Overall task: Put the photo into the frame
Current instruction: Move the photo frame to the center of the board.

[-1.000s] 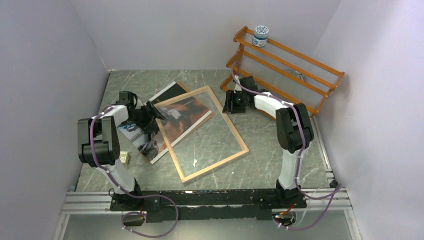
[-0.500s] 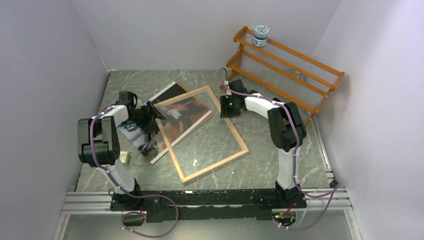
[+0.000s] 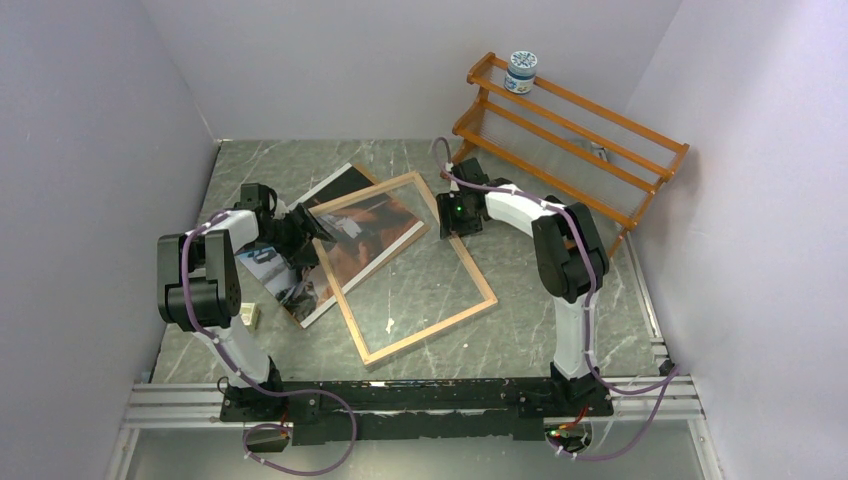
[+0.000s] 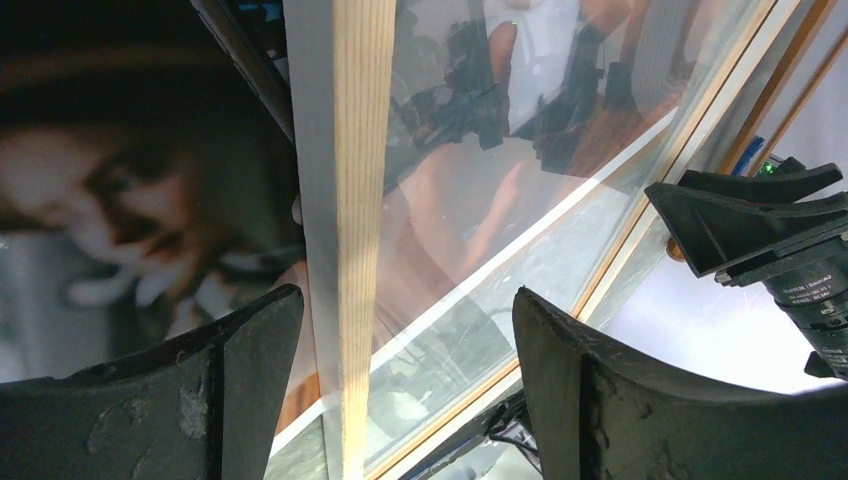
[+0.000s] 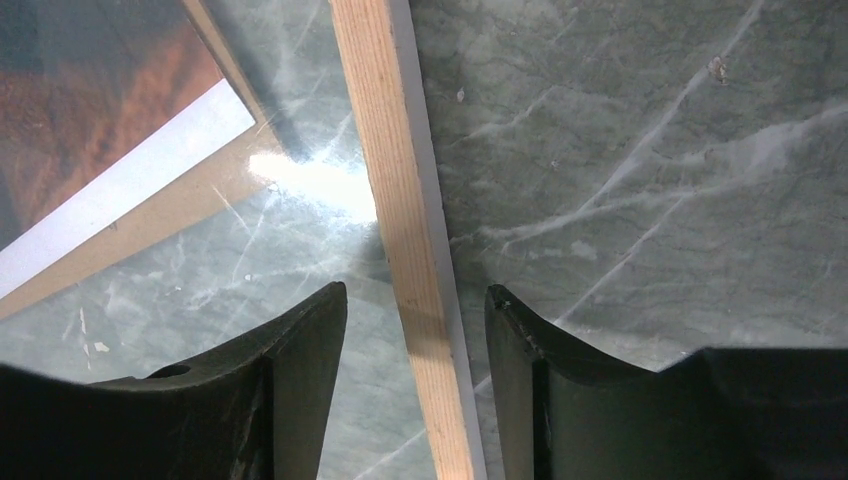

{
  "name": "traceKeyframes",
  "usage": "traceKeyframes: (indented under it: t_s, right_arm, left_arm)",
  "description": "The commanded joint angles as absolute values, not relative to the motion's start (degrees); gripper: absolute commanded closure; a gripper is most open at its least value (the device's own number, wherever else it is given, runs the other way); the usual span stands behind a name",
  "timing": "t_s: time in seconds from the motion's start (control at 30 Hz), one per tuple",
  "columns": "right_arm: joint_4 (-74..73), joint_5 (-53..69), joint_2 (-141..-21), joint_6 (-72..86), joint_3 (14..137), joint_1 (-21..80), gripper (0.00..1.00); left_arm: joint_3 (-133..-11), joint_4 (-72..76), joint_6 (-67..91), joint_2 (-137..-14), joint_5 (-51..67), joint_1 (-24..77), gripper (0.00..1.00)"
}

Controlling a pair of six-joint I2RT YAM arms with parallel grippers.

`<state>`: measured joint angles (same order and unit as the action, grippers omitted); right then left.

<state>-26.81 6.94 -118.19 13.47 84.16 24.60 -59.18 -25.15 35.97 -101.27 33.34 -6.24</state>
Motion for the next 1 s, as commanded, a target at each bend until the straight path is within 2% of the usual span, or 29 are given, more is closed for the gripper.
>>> traceKeyframes:
  t_s: [0.0,0.1,0.3,0.7,0.97]
  right_arm:
    - [-27.2,8.6,-114.6,15.5,86.1,24.4,0.41]
    - [-25.2,14.5,-112.2,16.4,83.5,23.7,0.35]
    - [-23.3,19.8,-110.1,19.3,79.0,22.3,0.3]
    - [-23.9,15.2,-105.9,20.7,71.9,21.3,0.29]
    - [-25.0,11.6,-104.8,19.6,73.8,17.3,0.28]
  left_arm:
    - [-61.5,-25.6,34.6,-101.0,35.6,-5.7,0.18]
    - [-62.0,-25.5,34.8,-100.6,36.9,-5.3,0.18]
    - [-63.7,-28.3,36.2,-100.9,37.0,-4.1,0.19]
    - [-63.4,-26.1,39.9,-102.5,38.9,0.4,0.2]
    - [-59.9,-25.2,42.8,-97.3,32.5,4.7,0.19]
